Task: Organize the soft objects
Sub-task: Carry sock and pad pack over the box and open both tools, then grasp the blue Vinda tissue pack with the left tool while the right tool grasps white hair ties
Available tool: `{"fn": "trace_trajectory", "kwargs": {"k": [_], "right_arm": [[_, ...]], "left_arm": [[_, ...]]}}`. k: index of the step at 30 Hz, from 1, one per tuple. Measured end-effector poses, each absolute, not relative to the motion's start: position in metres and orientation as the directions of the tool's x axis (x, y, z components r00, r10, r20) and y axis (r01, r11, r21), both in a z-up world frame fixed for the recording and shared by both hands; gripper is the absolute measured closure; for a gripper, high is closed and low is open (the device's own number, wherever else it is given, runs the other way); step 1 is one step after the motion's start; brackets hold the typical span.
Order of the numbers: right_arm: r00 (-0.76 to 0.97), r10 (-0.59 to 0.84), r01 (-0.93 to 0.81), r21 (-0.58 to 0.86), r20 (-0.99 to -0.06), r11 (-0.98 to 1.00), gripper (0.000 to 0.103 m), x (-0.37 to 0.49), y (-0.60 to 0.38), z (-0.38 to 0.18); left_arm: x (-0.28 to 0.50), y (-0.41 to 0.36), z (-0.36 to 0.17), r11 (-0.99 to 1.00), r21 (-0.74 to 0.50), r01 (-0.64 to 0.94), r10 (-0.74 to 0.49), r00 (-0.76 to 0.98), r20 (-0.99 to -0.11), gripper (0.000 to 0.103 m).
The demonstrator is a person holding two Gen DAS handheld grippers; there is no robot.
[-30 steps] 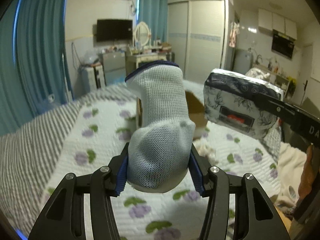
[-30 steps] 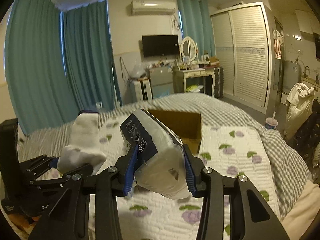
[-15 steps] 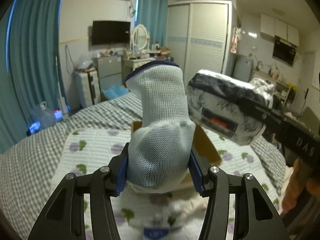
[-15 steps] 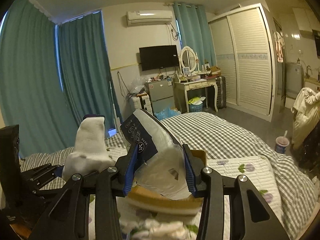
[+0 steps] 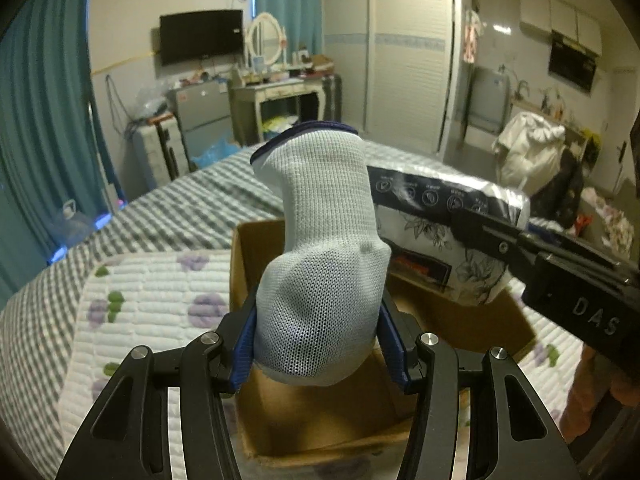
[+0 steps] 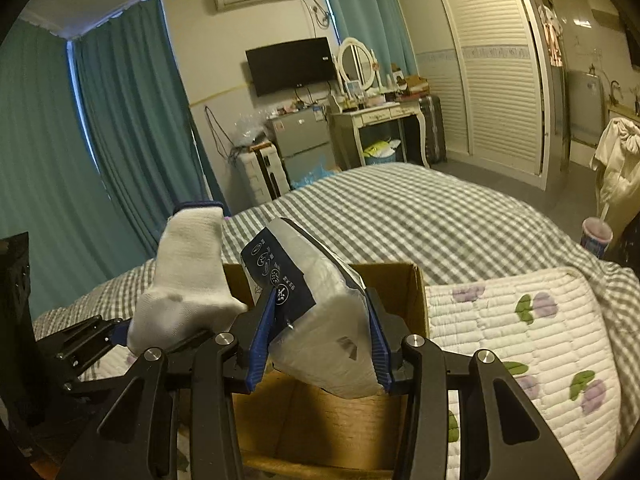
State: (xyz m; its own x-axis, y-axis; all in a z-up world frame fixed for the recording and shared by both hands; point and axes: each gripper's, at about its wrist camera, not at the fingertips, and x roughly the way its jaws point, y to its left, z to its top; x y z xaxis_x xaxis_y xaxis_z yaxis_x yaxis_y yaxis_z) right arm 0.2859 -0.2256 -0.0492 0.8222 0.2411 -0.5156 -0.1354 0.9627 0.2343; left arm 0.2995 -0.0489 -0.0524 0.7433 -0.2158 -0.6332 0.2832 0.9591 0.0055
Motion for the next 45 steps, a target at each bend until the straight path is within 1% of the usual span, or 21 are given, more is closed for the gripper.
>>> {"fn": "trace_trajectory", "kwargs": {"k": [1,2,3,4,5,6,7,8,13,18,19,20,21,23,25,28,33,36,40,45], "right_arm": [[0.822,0.243,-0.135,0.238,-0.515,0.962,0.06,0.288,-0.226,-0.052],[0.822,0.248,-0.135,0.248,-0.513,0.959,0.057,0.289,-0.227,-0.054],[0.819,0.253,-0.134,0.257,-0.515,0.957,0.056,0.289,-0.228,-0.054],[0.817,0.251,-0.127,0.263,-0.519,0.956,0.054,0.289,-0.228,-0.053],[0.821,0.244,-0.116,0.266,-0.516,0.957,0.048,0.288,-0.23,-0.05],[0.828,0.23,-0.105,0.261,-0.511,0.959,0.038,0.284,-0.232,-0.046],[0.834,0.22,-0.098,0.256,-0.506,0.962,0.033,0.281,-0.232,-0.043],[0.842,0.206,-0.09,0.247,-0.499,0.965,0.029,0.276,-0.234,-0.036],[0.864,0.172,-0.088,0.195,-0.474,0.977,0.028,0.242,-0.239,0.001],[0.895,0.155,-0.095,0.16,-0.418,0.982,0.02,0.188,-0.245,0.057],[0.902,0.147,-0.095,0.147,-0.406,0.985,0.019,0.174,-0.246,0.069],[0.908,0.141,-0.095,0.132,-0.394,0.987,0.015,0.159,-0.245,0.082],[0.914,0.138,-0.099,0.118,-0.382,0.988,0.013,0.143,-0.245,0.095],[0.919,0.134,-0.103,0.101,-0.37,0.99,0.009,0.119,-0.244,0.112],[0.924,0.131,-0.108,0.082,-0.359,0.991,0.007,0.092,-0.244,0.127],[0.93,0.123,-0.111,0.056,-0.347,0.992,0.0,0.055,-0.244,0.139],[0.929,0.109,-0.114,0.007,-0.354,0.993,0.0,0.01,-0.242,0.136],[0.919,0.118,-0.127,0.001,-0.377,0.992,0.0,-0.002,-0.24,0.119],[0.897,0.124,-0.139,-0.005,-0.425,0.99,0.0,0.003,-0.233,0.081],[0.848,0.125,-0.137,0.015,-0.515,0.99,0.0,0.033,-0.229,0.014]], "left_arm": [[0.298,-0.051,-0.054,0.959,0.013,0.284,-0.212,0.745,-0.633,0.051],[0.297,-0.051,-0.055,0.958,0.019,0.285,-0.21,0.748,-0.629,0.049],[0.294,-0.051,-0.054,0.959,0.021,0.282,-0.208,0.754,-0.623,0.047],[0.292,-0.053,-0.053,0.959,0.021,0.284,-0.21,0.755,-0.621,0.042],[0.289,-0.054,-0.05,0.961,0.027,0.276,-0.2,0.758,-0.62,0.036],[0.287,-0.053,-0.047,0.963,0.029,0.268,-0.194,0.764,-0.615,0.024],[0.286,-0.054,-0.044,0.965,0.028,0.262,-0.192,0.77,-0.608,0.018],[0.28,-0.051,-0.036,0.968,0.025,0.25,-0.186,0.782,-0.594,0.018],[0.256,-0.045,0.002,0.972,0.028,0.232,-0.178,0.814,-0.553,0.018],[0.2,-0.038,0.061,0.977,0.043,0.21,-0.167,0.871,-0.463,0.018],[0.188,-0.034,0.072,0.978,0.039,0.203,-0.165,0.881,-0.443,0.016],[0.178,-0.032,0.079,0.98,0.036,0.197,-0.163,0.889,-0.428,0.013],[0.167,-0.029,0.087,0.981,0.032,0.191,-0.161,0.897,-0.412,0.007],[0.142,-0.025,0.102,0.984,0.026,0.179,-0.156,0.913,-0.376,0.007],[0.119,-0.021,0.113,0.986,0.029,0.167,-0.146,0.923,-0.356,0.007],[0.092,-0.015,0.118,0.986,0.019,0.168,-0.152,0.929,-0.337,0.007],[0.066,-0.011,0.107,0.986,0.02,0.166,-0.149,0.929,-0.338,0.007],[0.065,-0.011,0.085,0.988,0.023,0.151,-0.131,0.918,-0.375,0.007],[0.071,-0.004,0.041,0.991,0.003,0.132,-0.117,0.892,-0.436,0.007],[0.085,-0.005,-0.032,0.993,0.027,0.119,-0.087,0.842,-0.533,0.008]]}}
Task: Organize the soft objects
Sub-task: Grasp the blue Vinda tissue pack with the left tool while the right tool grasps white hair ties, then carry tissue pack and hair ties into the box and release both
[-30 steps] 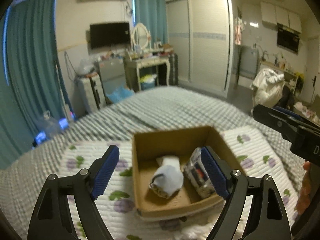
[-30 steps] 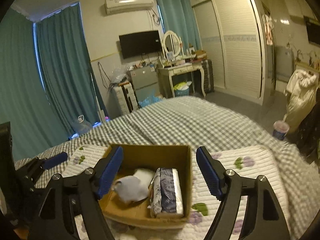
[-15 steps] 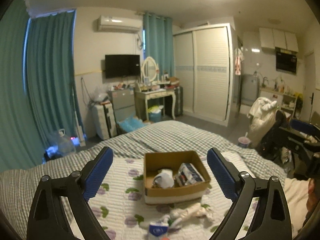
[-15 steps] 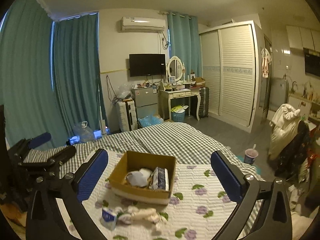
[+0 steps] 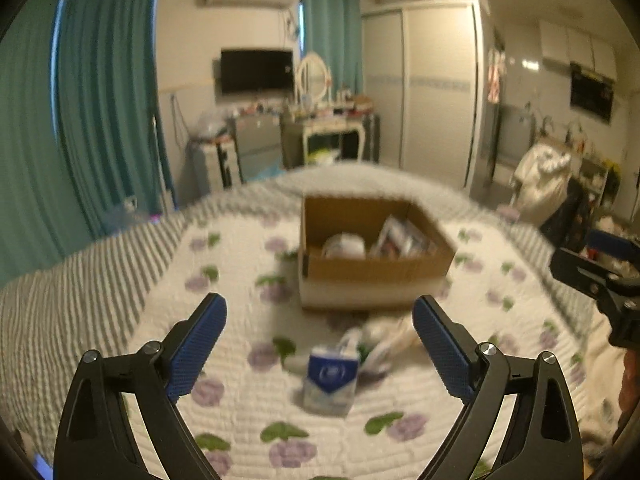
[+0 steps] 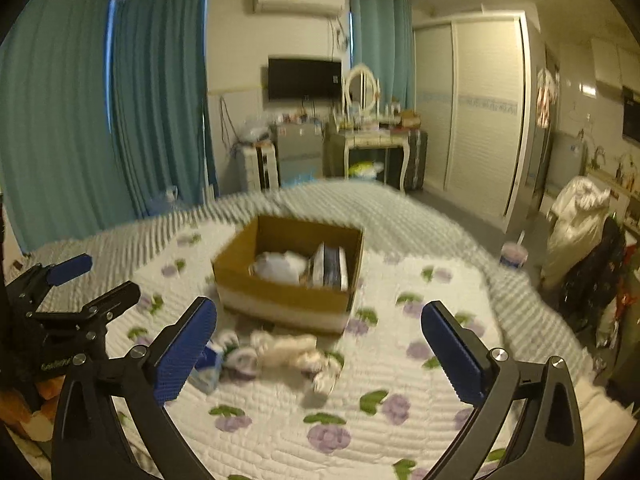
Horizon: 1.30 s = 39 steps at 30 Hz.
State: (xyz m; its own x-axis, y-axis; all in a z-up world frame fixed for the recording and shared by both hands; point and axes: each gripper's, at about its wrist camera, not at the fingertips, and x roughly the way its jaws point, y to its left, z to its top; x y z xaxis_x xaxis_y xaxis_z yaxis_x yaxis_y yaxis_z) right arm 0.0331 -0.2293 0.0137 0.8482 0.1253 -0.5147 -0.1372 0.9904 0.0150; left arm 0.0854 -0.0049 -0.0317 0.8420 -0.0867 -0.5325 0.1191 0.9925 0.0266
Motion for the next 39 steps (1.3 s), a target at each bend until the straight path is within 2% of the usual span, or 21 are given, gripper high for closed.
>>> {"fn": "trace_trajectory", "kwargs": {"k": [5,8,10,12,14,16,17,18,19,20,31,39], "right_arm": [[0.763,0.093,-0.109,0.014,-0.639,0.994,0.002,0.076,-0.228,-0.06],[0.705,0.11,-0.115,0.039,-0.701,0.993,0.015,0.098,-0.229,-0.098],[0.681,0.111,-0.115,0.045,-0.723,0.992,0.019,0.108,-0.229,-0.115],[0.655,0.103,-0.111,0.04,-0.748,0.993,0.027,0.118,-0.228,-0.13],[0.62,0.104,-0.109,0.046,-0.778,0.993,0.033,0.129,-0.228,-0.148],[0.589,0.117,-0.108,0.065,-0.8,0.992,0.041,0.135,-0.229,-0.161],[0.575,0.124,-0.103,0.078,-0.809,0.992,0.05,0.138,-0.231,-0.166],[0.567,0.128,-0.098,0.088,-0.813,0.991,0.061,0.14,-0.233,-0.168],[0.563,0.132,-0.092,0.097,-0.816,0.991,0.066,0.14,-0.234,-0.171],[0.562,0.137,-0.085,0.107,-0.816,0.991,0.073,0.14,-0.237,-0.172],[0.599,0.123,-0.086,0.089,-0.791,0.992,0.075,0.115,-0.234,-0.152],[0.663,0.137,-0.108,0.087,-0.736,0.99,0.075,0.079,-0.225,-0.11]], "left_arm": [[0.106,-0.009,-0.087,0.991,0.019,0.135,-0.094,0.771,-0.63,0.009],[0.118,-0.01,-0.111,0.99,0.014,0.141,-0.096,0.741,-0.665,0.012],[0.126,-0.009,-0.126,0.99,0.008,0.141,-0.097,0.717,-0.69,0.012],[0.132,-0.006,-0.138,0.99,-0.003,0.139,-0.1,0.694,-0.713,0.013],[0.137,-0.005,-0.148,0.989,-0.024,0.143,-0.115,0.668,-0.735,0.018],[0.142,-0.005,-0.157,0.988,-0.043,0.15,-0.13,0.638,-0.759,0.027],[0.143,-0.006,-0.162,0.986,-0.048,0.158,-0.137,0.622,-0.771,0.03],[0.144,-0.007,-0.166,0.984,-0.054,0.167,-0.146,0.607,-0.781,0.039],[0.145,-0.008,-0.17,0.983,-0.058,0.173,-0.151,0.594,-0.79,0.047],[0.146,-0.008,-0.172,0.982,-0.062,0.178,-0.156,0.584,-0.797,0.05],[0.12,-0.004,-0.147,0.98,-0.054,0.194,-0.163,0.608,-0.777,0.05],[0.089,-0.008,-0.098,0.977,-0.036,0.211,-0.172,0.671,-0.722,0.05]]}}
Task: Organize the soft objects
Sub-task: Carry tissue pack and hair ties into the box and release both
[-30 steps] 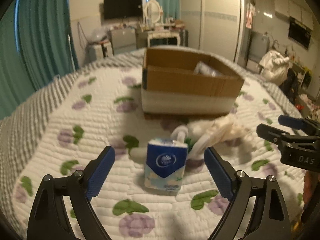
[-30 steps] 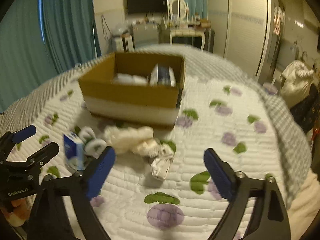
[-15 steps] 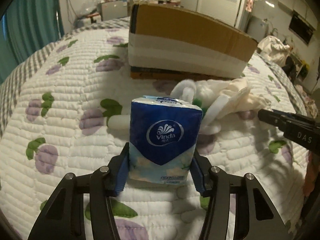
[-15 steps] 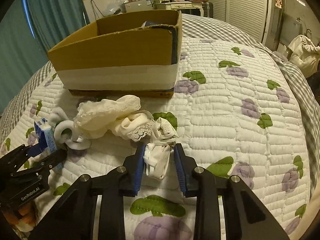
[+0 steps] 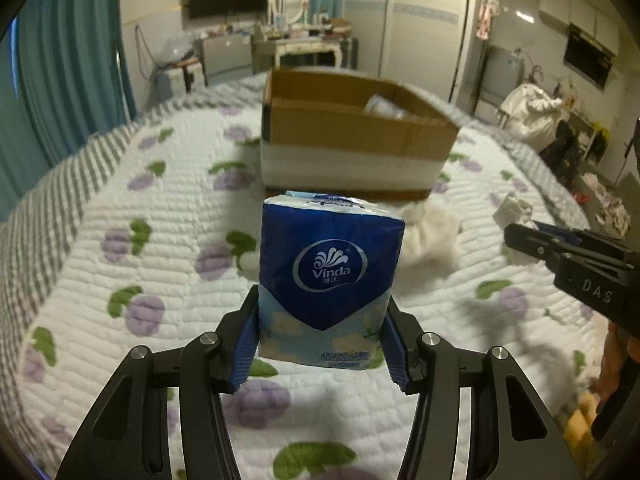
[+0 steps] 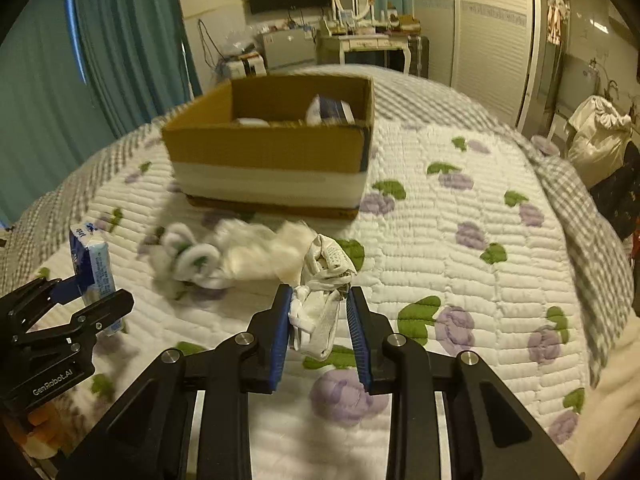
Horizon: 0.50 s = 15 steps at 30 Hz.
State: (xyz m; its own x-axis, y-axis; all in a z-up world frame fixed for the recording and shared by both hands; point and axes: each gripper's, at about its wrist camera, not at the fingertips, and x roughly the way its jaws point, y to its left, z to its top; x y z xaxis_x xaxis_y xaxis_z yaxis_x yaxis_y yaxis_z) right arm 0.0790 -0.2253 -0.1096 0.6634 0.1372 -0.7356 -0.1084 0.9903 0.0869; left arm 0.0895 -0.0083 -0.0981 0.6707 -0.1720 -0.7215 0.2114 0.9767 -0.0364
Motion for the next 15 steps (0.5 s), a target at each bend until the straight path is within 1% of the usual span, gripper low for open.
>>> {"fn": "trace_trajectory", "kwargs": {"k": [9,15], "right_arm": [[0.757,0.172,-0.159,0.077,-0.631,0.984,0.075,0.036,-0.207,-0.042],[0.804,0.196,-0.201,0.053,-0.562,0.978,0.075,0.024,-0.196,0.0]], "left_arm": [[0.055,-0.006,-0.044,0.972,-0.022,0.233,-0.193,0.744,-0.64,0.05],[0.052,-0.003,-0.007,0.976,0.005,0.217,-0.176,0.805,-0.566,0.05]]}}
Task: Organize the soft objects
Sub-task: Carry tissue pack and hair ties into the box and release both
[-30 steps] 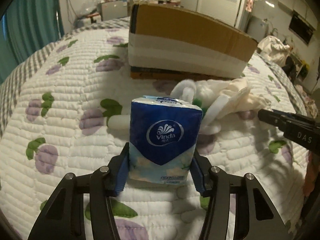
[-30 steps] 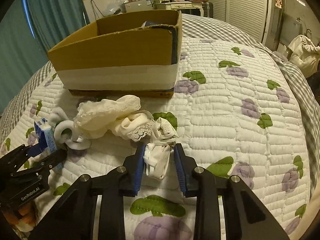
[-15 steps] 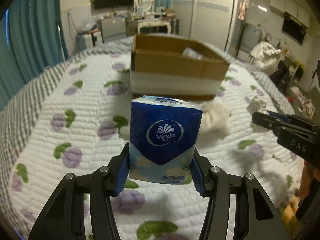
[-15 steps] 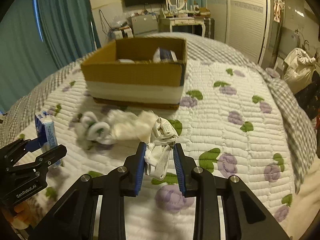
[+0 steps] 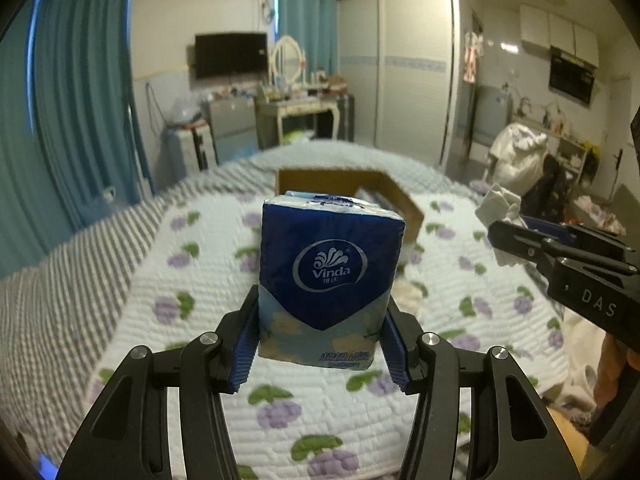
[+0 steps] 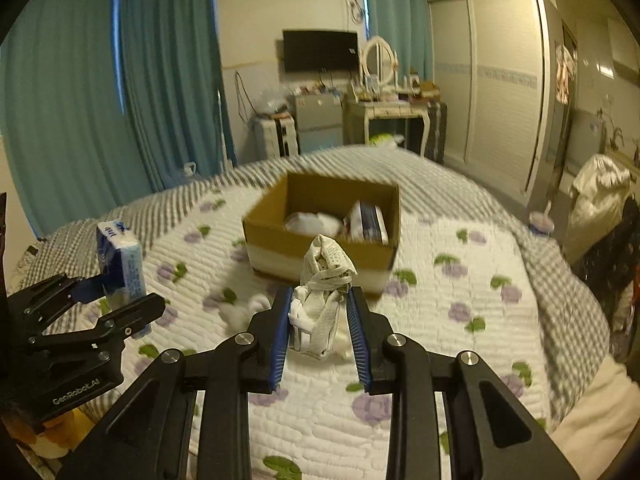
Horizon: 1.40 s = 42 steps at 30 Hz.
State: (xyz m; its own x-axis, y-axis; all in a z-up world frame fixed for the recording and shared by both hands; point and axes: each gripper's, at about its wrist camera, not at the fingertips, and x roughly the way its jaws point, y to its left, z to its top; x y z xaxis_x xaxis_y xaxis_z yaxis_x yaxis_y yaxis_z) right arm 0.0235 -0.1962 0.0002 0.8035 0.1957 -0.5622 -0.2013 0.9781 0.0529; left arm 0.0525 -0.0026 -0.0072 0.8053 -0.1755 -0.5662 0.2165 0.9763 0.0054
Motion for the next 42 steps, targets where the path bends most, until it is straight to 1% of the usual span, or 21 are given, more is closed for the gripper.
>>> {"fn": "trace_trajectory", "kwargs": {"k": [4,7,11,15,22,28,35,37,38,40,41,42], "right_arm": [[0.825,0.221,-0.235,0.038,-0.52,0.971,0.075,0.028,-0.189,0.024],[0.835,0.238,-0.259,0.027,-0.497,0.965,0.075,0.043,-0.186,0.039],[0.838,0.262,-0.278,0.039,-0.478,0.96,0.075,0.08,-0.184,0.05],[0.837,0.267,-0.278,0.048,-0.478,0.959,0.075,0.127,-0.184,0.052],[0.804,0.281,-0.264,0.108,-0.524,0.958,0.075,0.222,-0.19,0.025],[0.773,0.274,-0.234,0.144,-0.572,0.961,0.075,0.289,-0.197,-0.016],[0.743,0.276,-0.208,0.181,-0.61,0.961,0.075,0.334,-0.204,-0.055],[0.741,0.282,-0.203,0.198,-0.609,0.959,0.075,0.339,-0.205,-0.059],[0.741,0.283,-0.199,0.204,-0.609,0.959,0.074,0.34,-0.207,-0.058],[0.747,0.274,-0.185,0.207,-0.606,0.961,0.061,0.34,-0.208,-0.056],[0.756,0.264,-0.172,0.207,-0.599,0.963,0.048,0.338,-0.211,-0.053],[0.764,0.256,-0.16,0.211,-0.592,0.964,0.045,0.335,-0.214,-0.047]], "left_arm": [[0.069,-0.006,0.007,0.977,0.02,0.211,-0.168,0.827,-0.536,0.05],[0.094,-0.008,0.014,0.978,0.003,0.21,-0.178,0.837,-0.517,0.05],[0.138,-0.01,0.015,0.978,-0.004,0.209,-0.182,0.841,-0.509,0.05],[0.184,-0.014,0.01,0.978,-0.01,0.21,-0.185,0.835,-0.518,0.05],[0.267,-0.033,-0.022,0.974,0.051,0.221,-0.157,0.82,-0.551,0.05],[0.317,-0.044,-0.055,0.971,0.044,0.234,-0.161,0.782,-0.602,0.05],[0.336,-0.057,-0.071,0.963,0.057,0.263,-0.169,0.755,-0.634,0.05],[0.333,-0.057,-0.07,0.962,0.053,0.27,-0.178,0.758,-0.628,0.048],[0.329,-0.059,-0.068,0.96,0.062,0.273,-0.176,0.762,-0.623,0.046],[0.324,-0.063,-0.064,0.958,0.1,0.269,-0.152,0.773,-0.616,0.026],[0.323,-0.064,-0.061,0.958,0.113,0.264,-0.144,0.782,-0.607,0.023],[0.319,-0.065,-0.055,0.959,0.127,0.253,-0.131,0.796,-0.591,0.02]]}}
